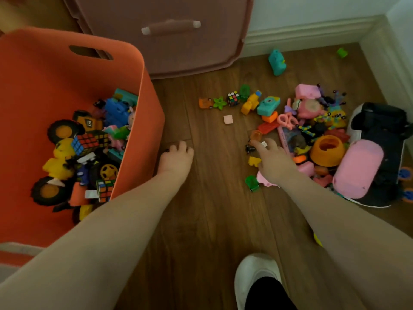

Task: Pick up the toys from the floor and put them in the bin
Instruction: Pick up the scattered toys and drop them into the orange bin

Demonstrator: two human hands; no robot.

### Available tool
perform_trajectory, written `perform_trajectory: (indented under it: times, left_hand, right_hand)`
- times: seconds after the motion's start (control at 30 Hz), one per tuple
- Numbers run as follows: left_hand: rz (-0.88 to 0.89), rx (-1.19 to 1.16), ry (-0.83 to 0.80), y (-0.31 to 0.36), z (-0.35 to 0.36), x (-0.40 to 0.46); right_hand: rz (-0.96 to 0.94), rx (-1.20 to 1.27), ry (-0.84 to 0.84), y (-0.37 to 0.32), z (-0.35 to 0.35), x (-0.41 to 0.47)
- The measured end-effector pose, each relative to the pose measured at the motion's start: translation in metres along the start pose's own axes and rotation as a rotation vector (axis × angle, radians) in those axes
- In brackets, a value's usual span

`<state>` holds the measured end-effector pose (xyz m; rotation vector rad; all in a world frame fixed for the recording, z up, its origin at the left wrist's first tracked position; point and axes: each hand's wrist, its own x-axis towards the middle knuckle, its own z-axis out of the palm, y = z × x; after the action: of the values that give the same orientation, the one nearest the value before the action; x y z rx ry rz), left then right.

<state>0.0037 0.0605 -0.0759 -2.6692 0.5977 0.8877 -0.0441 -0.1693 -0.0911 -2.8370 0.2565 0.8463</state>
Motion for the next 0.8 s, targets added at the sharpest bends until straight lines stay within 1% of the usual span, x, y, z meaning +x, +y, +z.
perform_trajectory:
  times: [0.1,0.17,0.23,0.33,0.43,0.5,0.6,0.7,0.8]
  left_hand:
    - [-0.016,0.046,0.014,-0.007,0.013,0.010]
    - [-0.043,0.019,-0.022,-0.009,0.020,0.017]
    - [-0.076,-0.017,-0.022,-0.009,0.025,0.022]
    - [-0.086,-0.048,0.058,-0.009,0.028,0.027]
    - [-0.107,-0.137,0.108,-0.010,0.028,0.032]
    - [-0.123,-0.252,0.141,-0.010,0.031,0.035]
    - [-0.085,-0.522,0.203,0.000,0.036,0.038]
    - [-0.036,-0.810,0.250,0.021,0.023,0.036]
    - [-0.017,-1.019,0.241,0.040,0.000,0.030]
  right_hand:
    - [0.010,-0.029,-0.040,0.001,0.007,0.006]
    - [-0.058,0.003,-0.054,0.004,0.011,0.014]
    - [-0.120,0.018,-0.067,0.005,0.014,0.021]
    - [-0.108,-0.026,-0.071,0.002,0.017,0.027]
    - [-0.084,-0.024,-0.069,-0.005,0.020,0.030]
    - [-0.075,-0.002,-0.062,-0.007,0.019,0.029]
    - [-0.097,-0.010,-0.054,-0.010,0.018,0.028]
    - [-0.158,-0.010,-0.117,-0.013,0.022,0.021]
    - [-0.179,0.021,-0.175,-0.015,0.028,0.013]
